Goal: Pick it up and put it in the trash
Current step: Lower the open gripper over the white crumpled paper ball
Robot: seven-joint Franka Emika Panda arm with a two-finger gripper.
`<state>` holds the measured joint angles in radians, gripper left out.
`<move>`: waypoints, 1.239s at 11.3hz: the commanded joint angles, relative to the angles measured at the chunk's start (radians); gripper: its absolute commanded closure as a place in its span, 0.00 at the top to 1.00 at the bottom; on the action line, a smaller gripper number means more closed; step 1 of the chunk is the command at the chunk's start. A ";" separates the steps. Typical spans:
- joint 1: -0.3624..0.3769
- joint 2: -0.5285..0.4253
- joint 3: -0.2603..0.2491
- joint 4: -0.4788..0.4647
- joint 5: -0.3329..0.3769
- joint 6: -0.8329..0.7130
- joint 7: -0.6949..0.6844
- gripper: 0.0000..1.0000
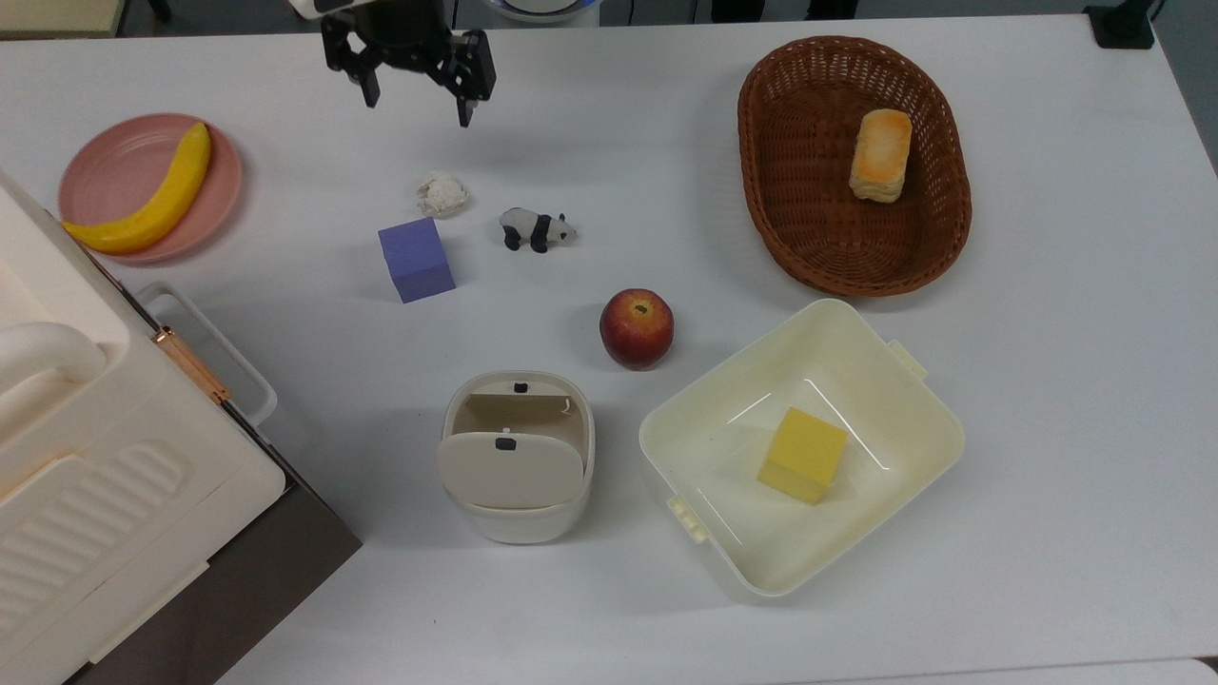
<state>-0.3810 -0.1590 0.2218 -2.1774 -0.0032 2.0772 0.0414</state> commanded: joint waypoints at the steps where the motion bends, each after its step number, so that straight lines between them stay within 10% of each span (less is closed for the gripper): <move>1: -0.015 0.044 0.011 -0.002 -0.003 0.053 -0.012 1.00; 14: -0.009 0.137 0.005 -0.068 -0.034 0.162 -0.006 1.00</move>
<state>-0.3849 -0.0332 0.2218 -2.2326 -0.0227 2.2137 0.0414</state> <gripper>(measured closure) 0.000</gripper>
